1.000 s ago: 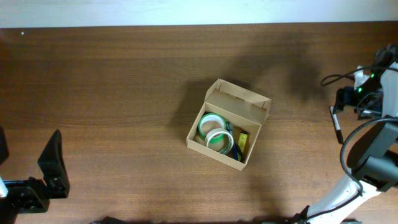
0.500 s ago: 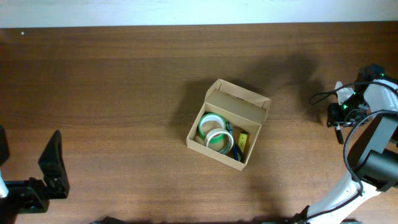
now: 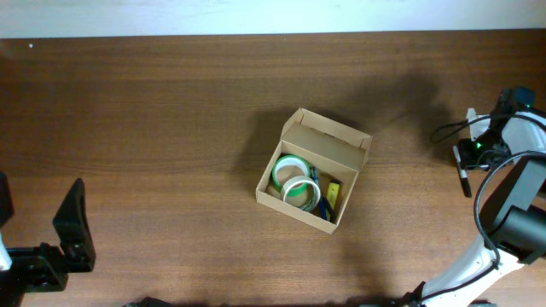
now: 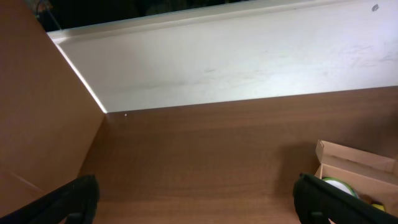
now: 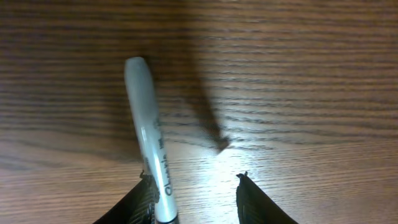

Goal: Pack container
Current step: 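Move right gripper to the white marker and grasp it, then carry white marker into the box and release it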

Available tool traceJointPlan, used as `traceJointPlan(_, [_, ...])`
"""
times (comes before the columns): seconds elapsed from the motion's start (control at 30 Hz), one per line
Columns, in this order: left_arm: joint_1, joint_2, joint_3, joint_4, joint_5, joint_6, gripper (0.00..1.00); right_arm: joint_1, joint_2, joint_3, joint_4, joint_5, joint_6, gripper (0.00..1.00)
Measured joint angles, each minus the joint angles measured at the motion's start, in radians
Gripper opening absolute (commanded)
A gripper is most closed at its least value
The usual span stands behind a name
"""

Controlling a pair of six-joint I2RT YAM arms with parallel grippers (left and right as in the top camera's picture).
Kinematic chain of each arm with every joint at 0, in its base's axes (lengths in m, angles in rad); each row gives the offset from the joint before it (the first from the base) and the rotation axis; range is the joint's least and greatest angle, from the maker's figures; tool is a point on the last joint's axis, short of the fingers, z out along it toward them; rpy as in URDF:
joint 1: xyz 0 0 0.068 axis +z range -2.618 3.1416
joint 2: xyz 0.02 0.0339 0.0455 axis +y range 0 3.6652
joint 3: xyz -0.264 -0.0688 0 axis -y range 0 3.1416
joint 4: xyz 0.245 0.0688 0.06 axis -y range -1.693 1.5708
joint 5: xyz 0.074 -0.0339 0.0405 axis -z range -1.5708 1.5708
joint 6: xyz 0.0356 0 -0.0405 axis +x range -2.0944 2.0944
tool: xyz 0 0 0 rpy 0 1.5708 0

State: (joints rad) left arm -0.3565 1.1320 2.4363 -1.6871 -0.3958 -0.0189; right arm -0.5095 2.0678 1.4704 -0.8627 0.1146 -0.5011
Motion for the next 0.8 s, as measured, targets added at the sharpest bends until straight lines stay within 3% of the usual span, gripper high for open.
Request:
traceJointPlan(0.37, [0.0, 0.0, 0.0, 0.0, 0.0, 0.0, 1.0, -0.009, -0.001, -0.052, 0.03, -0.03, 0.003, 0.41])
traceJointPlan(0.53, [0.0, 0.0, 0.0, 0.0, 0.0, 0.0, 1.0, -0.009, -0.001, -0.054, 0.027, -0.056, 0.019, 0.24])
traceJointPlan(0.8, [0.0, 0.0, 0.0, 0.0, 0.0, 0.0, 1.0, -0.009, -0.005, -0.065, 0.026, -0.091, 0.063, 0.04])
